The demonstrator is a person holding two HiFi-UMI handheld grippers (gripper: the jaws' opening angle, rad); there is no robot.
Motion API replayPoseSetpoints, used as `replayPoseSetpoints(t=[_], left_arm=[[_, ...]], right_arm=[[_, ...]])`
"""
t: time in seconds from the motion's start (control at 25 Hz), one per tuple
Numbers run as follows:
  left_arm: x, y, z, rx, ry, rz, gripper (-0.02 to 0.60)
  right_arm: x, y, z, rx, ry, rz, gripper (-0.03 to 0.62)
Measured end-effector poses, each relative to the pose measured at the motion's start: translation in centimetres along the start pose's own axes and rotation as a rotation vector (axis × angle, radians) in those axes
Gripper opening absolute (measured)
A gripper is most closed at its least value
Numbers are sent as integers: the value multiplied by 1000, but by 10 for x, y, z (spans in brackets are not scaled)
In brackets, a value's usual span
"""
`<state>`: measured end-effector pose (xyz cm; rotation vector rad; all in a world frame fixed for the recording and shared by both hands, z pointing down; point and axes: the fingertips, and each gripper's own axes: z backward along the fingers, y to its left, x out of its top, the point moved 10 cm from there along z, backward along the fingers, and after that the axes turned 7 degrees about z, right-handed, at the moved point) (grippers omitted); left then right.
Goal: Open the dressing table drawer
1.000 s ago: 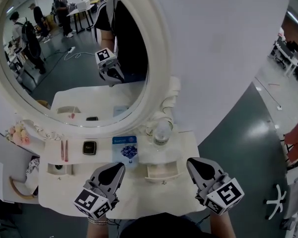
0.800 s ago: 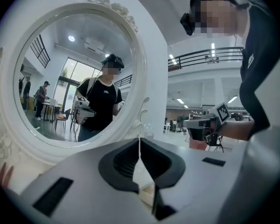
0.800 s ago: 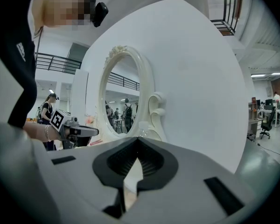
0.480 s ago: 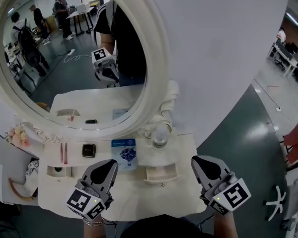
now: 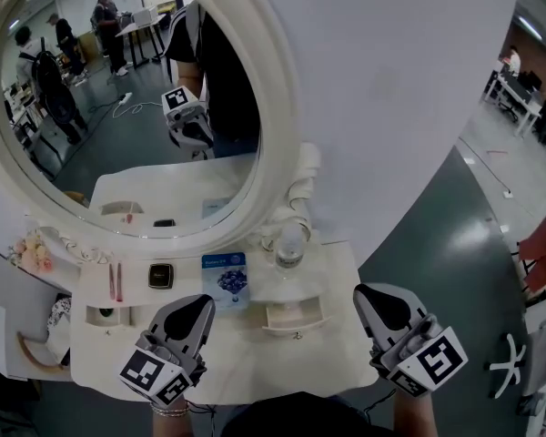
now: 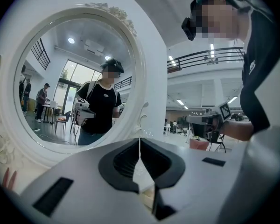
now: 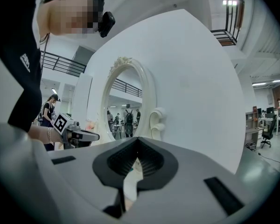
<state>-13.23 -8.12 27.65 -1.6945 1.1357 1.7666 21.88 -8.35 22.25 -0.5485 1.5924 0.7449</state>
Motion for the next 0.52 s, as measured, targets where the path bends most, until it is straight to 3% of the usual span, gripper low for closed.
replayPoseSetpoints(t=[0.52], left_arm=[[-2, 7, 10, 33, 18, 1, 20]], right_arm=[[2, 3, 10, -20, -29, -21, 18]])
